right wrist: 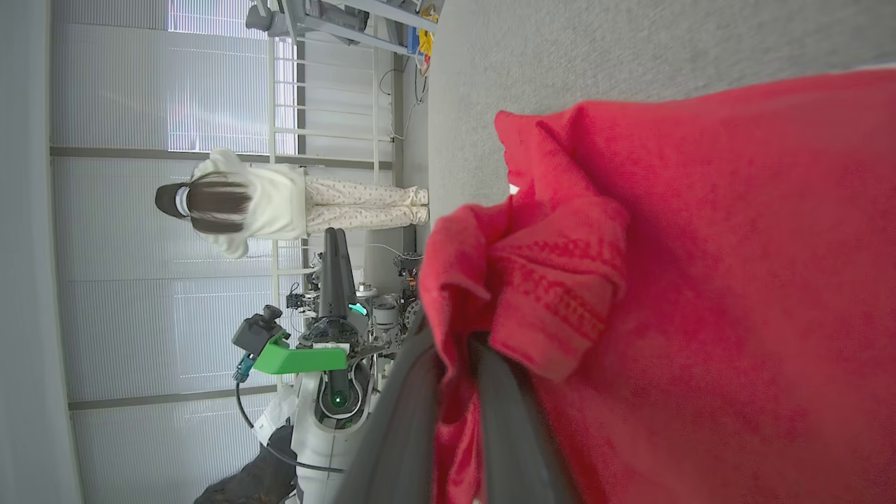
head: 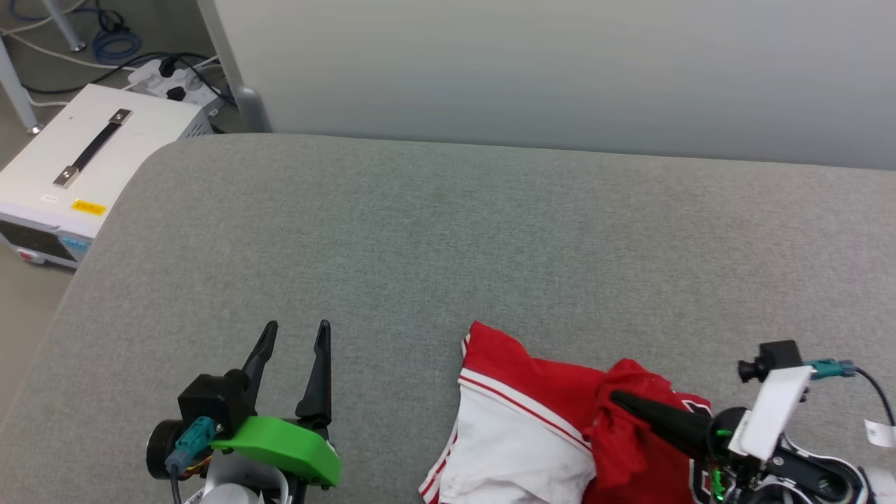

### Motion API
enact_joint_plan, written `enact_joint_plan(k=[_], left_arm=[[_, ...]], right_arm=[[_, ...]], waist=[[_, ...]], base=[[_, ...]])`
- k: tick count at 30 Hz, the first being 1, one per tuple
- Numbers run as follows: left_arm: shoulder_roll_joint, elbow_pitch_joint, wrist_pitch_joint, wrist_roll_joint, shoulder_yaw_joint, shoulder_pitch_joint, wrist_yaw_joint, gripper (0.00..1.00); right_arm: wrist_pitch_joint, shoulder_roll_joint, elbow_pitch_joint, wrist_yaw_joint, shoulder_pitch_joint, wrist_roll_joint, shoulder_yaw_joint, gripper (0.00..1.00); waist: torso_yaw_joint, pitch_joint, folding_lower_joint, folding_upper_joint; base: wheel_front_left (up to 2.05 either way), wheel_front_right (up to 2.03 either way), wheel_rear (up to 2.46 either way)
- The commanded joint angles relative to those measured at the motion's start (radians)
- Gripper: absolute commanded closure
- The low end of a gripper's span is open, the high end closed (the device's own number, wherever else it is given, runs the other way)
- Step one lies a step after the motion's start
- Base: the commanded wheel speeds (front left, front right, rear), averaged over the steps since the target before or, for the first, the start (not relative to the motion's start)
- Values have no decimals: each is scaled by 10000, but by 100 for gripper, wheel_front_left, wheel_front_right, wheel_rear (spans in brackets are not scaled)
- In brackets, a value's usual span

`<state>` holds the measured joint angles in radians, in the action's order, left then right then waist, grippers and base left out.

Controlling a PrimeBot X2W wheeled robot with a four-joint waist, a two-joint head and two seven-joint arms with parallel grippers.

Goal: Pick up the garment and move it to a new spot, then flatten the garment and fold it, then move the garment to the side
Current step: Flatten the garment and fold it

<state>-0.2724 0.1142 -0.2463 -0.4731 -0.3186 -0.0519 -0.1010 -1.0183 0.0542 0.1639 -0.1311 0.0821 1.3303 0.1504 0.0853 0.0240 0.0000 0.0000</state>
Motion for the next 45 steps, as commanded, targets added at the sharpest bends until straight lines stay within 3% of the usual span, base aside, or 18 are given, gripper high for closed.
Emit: enact_joint_plan(k=[1,9,18,20,21,33,40,45], left_arm=[[86,2,-60,56,-15,-205,26,0],[270,71,-108,206,-119,-538,91,0],[480,165,-143,315,-8,-687,133,0],[495,204,-146,353,6,-705,159,0],[498,222,-147,380,4,-724,179,0],[472,313,-153,490,26,-697,272,0],[336,307,-130,487,63,-418,155,0],[333,264,-128,461,90,-312,45,0]], right_arm=[[220,-36,83,4,242,168,-424,100],[1199,-38,474,4,870,265,-2384,100],[2112,-38,1376,4,1361,-346,-3487,100],[2268,-38,1564,4,1407,-373,-3697,62],[2357,-39,1605,4,1438,-323,-3782,0],[3847,760,484,4,1465,-679,-4502,0],[6333,1600,58,4,1231,-2692,-4434,0],[8080,1903,276,4,922,-4359,-3531,0]], waist=[[359,271,0,0],[980,848,0,0],[1194,1253,0,0],[1164,1263,0,0],[1150,1258,0,0],[814,690,0,0],[475,340,0,0],[180,147,0,0]], base=[[0,0,0],[0,0,0],[0,0,0],[0,0,0],[0,0,0],[0,0,0],[0,0,0],[0,0,0]])
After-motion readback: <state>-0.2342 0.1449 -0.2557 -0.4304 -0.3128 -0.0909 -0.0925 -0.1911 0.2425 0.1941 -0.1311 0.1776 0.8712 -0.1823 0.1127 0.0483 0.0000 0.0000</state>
